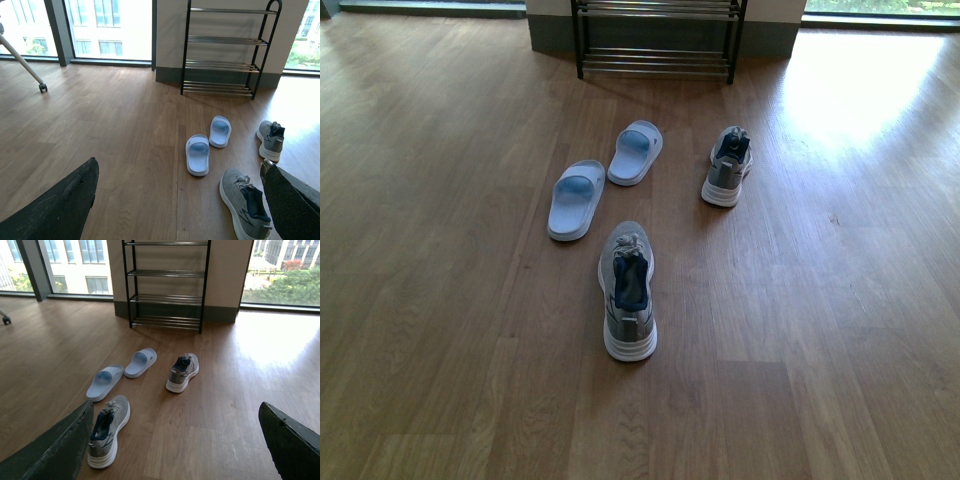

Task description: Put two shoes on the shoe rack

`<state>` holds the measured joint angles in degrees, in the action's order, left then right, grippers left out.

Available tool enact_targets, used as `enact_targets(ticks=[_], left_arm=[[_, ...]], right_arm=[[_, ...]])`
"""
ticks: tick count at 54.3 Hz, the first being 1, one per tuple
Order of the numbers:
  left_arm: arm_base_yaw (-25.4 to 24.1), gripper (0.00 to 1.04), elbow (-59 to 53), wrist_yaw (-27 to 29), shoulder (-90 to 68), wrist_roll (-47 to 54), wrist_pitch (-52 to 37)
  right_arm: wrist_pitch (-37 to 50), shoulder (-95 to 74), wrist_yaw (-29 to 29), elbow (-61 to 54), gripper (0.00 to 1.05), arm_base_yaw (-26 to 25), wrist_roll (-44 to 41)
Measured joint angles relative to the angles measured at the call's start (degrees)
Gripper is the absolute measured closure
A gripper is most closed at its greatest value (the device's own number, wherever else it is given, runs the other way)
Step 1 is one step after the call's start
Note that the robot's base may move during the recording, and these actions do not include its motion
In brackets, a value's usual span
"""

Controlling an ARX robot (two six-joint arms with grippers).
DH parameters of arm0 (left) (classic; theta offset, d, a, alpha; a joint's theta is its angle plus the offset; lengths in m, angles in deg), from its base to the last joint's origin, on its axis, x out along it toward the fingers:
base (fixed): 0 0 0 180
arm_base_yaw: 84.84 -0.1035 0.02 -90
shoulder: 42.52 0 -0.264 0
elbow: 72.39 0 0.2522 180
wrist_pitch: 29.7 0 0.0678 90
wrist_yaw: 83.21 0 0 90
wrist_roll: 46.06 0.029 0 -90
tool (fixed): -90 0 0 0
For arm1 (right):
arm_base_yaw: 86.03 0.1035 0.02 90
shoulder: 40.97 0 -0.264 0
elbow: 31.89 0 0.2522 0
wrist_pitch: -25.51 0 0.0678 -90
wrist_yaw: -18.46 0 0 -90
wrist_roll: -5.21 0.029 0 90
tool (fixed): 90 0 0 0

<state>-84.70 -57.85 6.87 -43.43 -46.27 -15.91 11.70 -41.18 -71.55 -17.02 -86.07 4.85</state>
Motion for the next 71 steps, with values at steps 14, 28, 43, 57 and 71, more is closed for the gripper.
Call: enact_targets(ticks=[14,28,43,57,71], left_arm=[[0.00,0.09,0.00,0.00,0.00,0.00,-0.02],[0.00,0.09,0.00,0.00,0.00,0.00,-0.02],[0.00,0.09,0.00,0.00,0.00,0.00,0.00],[0.00,0.09,0.00,0.00,0.00,0.00,0.00],[0.00,0.09,0.00,-0.02,0.00,0.00,0.00]], right_arm=[[0.00,0.00,0.00,0.00,0.09,0.00,0.00],[0.00,0.00,0.00,0.00,0.09,0.00,0.00],[0.00,0.00,0.02,0.00,0.09,0.00,0.00],[0.00,0.00,0.00,0.00,0.09,0.00,0.00],[0.00,-0.02,0.00,0.00,0.09,0.00,0.00]])
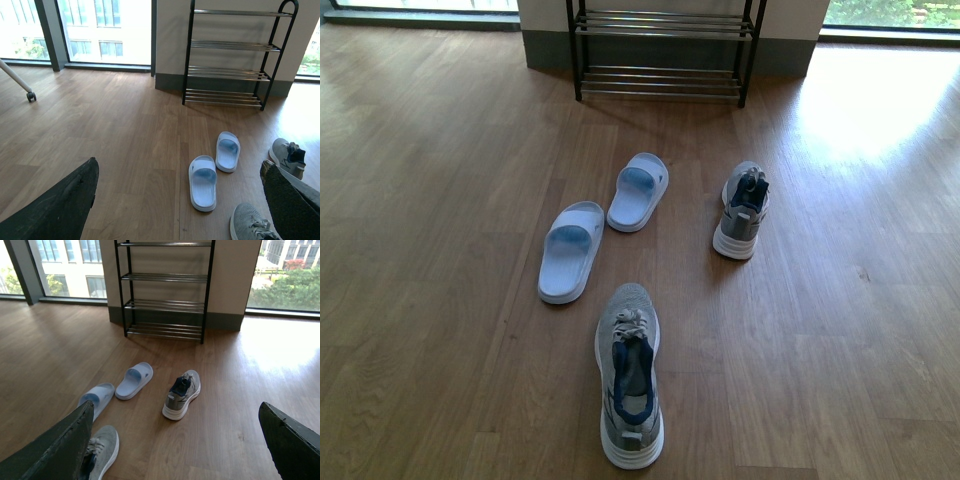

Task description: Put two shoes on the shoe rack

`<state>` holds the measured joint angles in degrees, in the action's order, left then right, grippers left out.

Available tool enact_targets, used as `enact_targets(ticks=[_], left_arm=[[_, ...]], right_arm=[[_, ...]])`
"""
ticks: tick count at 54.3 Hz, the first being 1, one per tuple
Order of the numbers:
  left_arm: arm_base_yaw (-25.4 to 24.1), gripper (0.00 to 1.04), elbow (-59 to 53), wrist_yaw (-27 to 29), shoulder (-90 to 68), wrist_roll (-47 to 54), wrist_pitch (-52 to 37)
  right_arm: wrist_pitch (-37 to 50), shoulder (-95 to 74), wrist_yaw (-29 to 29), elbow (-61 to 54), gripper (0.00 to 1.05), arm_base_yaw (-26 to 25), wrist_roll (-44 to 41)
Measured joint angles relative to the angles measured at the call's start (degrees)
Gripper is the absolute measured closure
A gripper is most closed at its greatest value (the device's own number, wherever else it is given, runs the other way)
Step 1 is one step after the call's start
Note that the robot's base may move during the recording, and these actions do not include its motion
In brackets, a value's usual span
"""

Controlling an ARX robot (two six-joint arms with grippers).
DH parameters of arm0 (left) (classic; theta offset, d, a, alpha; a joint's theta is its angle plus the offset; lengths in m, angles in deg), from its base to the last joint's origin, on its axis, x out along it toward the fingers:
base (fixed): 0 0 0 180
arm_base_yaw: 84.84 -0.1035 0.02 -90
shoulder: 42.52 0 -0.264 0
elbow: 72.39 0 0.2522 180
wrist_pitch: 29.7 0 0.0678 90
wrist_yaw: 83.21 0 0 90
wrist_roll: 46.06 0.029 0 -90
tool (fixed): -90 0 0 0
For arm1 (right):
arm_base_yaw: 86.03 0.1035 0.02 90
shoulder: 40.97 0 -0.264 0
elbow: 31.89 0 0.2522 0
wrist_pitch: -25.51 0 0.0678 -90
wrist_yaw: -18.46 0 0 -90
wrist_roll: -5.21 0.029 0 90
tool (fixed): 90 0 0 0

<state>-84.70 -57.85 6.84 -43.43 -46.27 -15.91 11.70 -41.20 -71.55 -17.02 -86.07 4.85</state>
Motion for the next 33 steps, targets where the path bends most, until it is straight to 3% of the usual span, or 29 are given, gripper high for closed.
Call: enact_targets(ticks=[33], left_arm=[[0.00,0.09,0.00,-0.24,0.00,0.00,0.00]], right_arm=[[0.00,0.00,-0.26,0.00,0.09,0.00,0.02]])
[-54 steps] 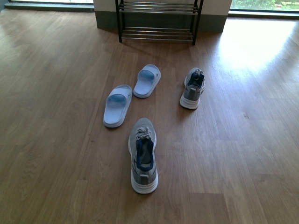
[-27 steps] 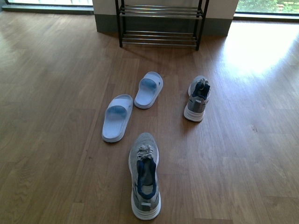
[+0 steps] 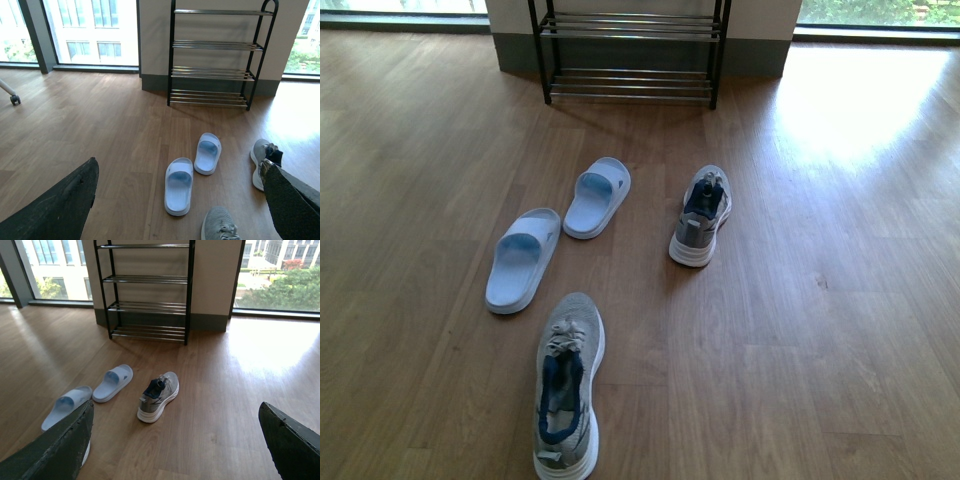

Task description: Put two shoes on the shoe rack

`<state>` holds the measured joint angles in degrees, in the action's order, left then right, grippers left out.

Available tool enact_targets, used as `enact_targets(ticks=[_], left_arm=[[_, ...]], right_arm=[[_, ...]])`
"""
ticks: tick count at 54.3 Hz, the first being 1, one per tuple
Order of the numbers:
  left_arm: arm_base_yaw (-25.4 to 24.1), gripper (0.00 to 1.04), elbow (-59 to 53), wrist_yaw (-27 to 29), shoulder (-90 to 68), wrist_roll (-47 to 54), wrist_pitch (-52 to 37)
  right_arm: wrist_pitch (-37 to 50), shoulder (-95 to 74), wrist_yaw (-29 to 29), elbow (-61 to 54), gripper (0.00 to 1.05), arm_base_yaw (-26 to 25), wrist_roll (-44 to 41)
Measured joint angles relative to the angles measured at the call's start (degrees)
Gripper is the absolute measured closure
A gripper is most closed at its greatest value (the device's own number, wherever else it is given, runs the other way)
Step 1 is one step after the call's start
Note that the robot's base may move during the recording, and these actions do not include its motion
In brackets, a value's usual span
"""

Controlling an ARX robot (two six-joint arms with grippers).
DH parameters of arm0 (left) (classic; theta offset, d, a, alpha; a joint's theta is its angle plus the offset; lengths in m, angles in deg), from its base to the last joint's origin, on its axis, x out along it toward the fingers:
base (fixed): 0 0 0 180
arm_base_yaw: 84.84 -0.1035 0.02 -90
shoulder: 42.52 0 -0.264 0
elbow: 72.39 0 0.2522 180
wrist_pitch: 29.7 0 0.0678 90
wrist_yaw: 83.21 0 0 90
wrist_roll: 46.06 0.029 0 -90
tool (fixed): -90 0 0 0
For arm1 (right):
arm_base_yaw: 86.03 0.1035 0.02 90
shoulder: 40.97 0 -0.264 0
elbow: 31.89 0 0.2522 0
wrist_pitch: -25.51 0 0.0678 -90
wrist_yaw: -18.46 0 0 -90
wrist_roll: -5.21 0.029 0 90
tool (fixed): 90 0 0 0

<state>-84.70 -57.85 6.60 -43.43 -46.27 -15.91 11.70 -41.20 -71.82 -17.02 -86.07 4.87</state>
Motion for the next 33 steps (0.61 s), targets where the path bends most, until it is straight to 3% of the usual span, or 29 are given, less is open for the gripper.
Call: enact_targets(ticks=[17,20,22,26,33], left_arm=[[0.09,0.09,0.13,0.70,-0.35,-0.66,0.44],[2.93,0.09,5.97,6.32,-9.07,-9.42,12.98],[3.87,0.09,10.47,5.16,-20.90,-17.42,16.02],[4.17,0.09,14.49,0.90,-40.41,-25.62,7.82],[4.63,0.09,20.72,-2.45,-72.13,-27.02,-5.60]], right_arm=[[0.00,0.00,0.15,0.00,0.09,0.00,-0.02],[0.00,0.00,0.13,0.00,0.09,0.00,-0.02],[0.00,0.00,0.22,0.00,0.09,0.00,-0.02],[0.00,0.02,0.24,0.00,0.09,0.00,-0.02],[0.00,0.00,0.26,0.00,0.09,0.00,-0.02]])
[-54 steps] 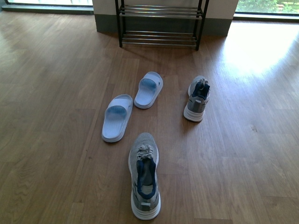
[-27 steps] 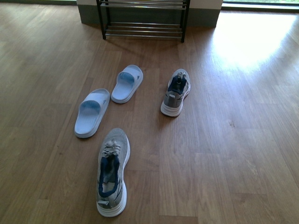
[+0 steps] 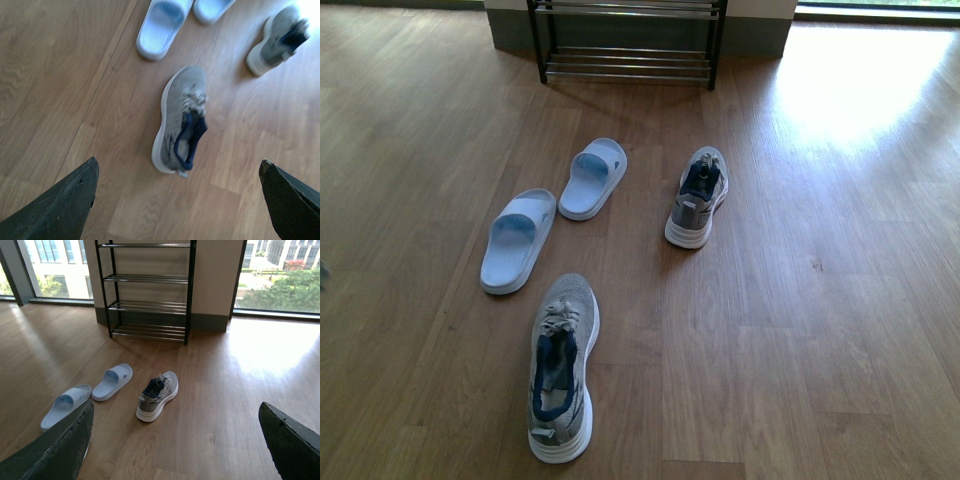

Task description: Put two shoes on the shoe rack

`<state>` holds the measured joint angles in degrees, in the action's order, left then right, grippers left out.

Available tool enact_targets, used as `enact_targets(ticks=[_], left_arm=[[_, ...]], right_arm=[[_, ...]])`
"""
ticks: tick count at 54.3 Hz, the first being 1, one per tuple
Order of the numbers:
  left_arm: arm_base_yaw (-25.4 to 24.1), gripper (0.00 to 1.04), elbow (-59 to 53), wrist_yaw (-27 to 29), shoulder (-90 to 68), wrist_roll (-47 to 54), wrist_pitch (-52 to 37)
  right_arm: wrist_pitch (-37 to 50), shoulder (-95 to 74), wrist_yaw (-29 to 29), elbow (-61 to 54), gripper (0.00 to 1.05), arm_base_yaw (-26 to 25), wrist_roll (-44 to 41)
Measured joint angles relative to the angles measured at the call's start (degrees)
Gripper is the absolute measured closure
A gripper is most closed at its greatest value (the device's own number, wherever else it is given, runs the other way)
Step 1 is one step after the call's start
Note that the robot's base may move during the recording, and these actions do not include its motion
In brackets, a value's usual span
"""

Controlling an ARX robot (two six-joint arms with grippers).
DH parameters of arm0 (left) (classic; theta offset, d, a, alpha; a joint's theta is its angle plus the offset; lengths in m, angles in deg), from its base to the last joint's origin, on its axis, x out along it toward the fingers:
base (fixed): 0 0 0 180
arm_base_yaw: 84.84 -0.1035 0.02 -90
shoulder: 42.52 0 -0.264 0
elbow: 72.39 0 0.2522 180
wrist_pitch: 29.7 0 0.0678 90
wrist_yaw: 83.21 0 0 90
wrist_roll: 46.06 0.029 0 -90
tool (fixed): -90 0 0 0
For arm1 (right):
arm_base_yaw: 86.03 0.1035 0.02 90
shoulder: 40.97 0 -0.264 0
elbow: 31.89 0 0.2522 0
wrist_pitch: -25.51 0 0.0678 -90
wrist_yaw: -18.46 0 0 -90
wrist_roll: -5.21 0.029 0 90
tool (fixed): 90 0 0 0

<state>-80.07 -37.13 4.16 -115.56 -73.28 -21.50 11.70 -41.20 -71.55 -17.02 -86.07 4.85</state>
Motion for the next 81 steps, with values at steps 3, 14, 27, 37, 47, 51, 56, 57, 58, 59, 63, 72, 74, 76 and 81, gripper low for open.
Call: enact_targets(ticks=[3,14,27,37,47,51,56,57,58,59,63,72,74,76,81], left_arm=[[0.98,0.09,2.14,-0.31,-10.86,1.27,-3.02],[4.44,0.09,9.18,0.68,-33.38,5.88,-8.13],[7.45,0.09,16.33,1.38,-48.57,9.55,-13.75],[7.58,0.09,22.49,0.81,-58.84,10.14,-20.72],[7.67,0.09,26.34,0.55,-66.05,9.44,-24.68],[7.87,0.09,27.43,0.28,-68.30,9.29,-25.51],[8.11,0.09,28.98,0.35,-70.62,9.29,-25.75],[8.13,0.09,29.20,0.39,-70.84,9.27,-25.81],[8.20,0.09,29.62,0.52,-71.38,9.27,-25.92],[8.26,0.09,30.08,0.70,-71.80,9.27,-25.92],[8.55,0.09,31.71,0.90,-73.42,9.29,-25.94],[9.38,0.09,35.98,0.92,-77.20,10.49,-26.34],[9.53,0.09,36.76,0.76,-77.96,10.49,-26.38],[9.68,0.09,37.53,0.70,-78.55,10.54,-26.47],[9.88,0.09,39.30,0.61,-80.50,10.93,-28.02]], right_arm=[[0.00,0.00,0.00,0.00,0.09,0.00,0.00],[0.00,0.00,0.00,0.00,0.09,0.00,0.00],[0.00,0.00,0.00,0.00,0.09,0.00,0.00],[0.00,0.00,-0.02,0.00,0.09,0.00,0.00],[0.00,0.00,0.00,0.00,0.09,0.00,0.00],[0.00,0.00,0.00,0.00,0.09,0.00,0.00],[0.00,0.00,-0.02,0.00,0.09,0.00,0.00],[0.00,0.00,0.00,0.00,0.09,0.00,0.00],[0.00,0.00,-0.02,0.00,0.09,0.00,0.00],[0.00,0.00,0.00,0.00,0.09,0.00,0.00],[0.00,0.00,0.00,0.00,0.09,0.00,0.00],[0.00,0.00,0.00,0.00,0.09,0.00,0.00],[0.00,0.00,-0.02,0.00,0.09,0.00,0.00],[0.00,0.00,0.00,0.00,0.09,0.00,0.00],[0.00,0.00,0.00,0.00,0.09,0.00,0.00]])
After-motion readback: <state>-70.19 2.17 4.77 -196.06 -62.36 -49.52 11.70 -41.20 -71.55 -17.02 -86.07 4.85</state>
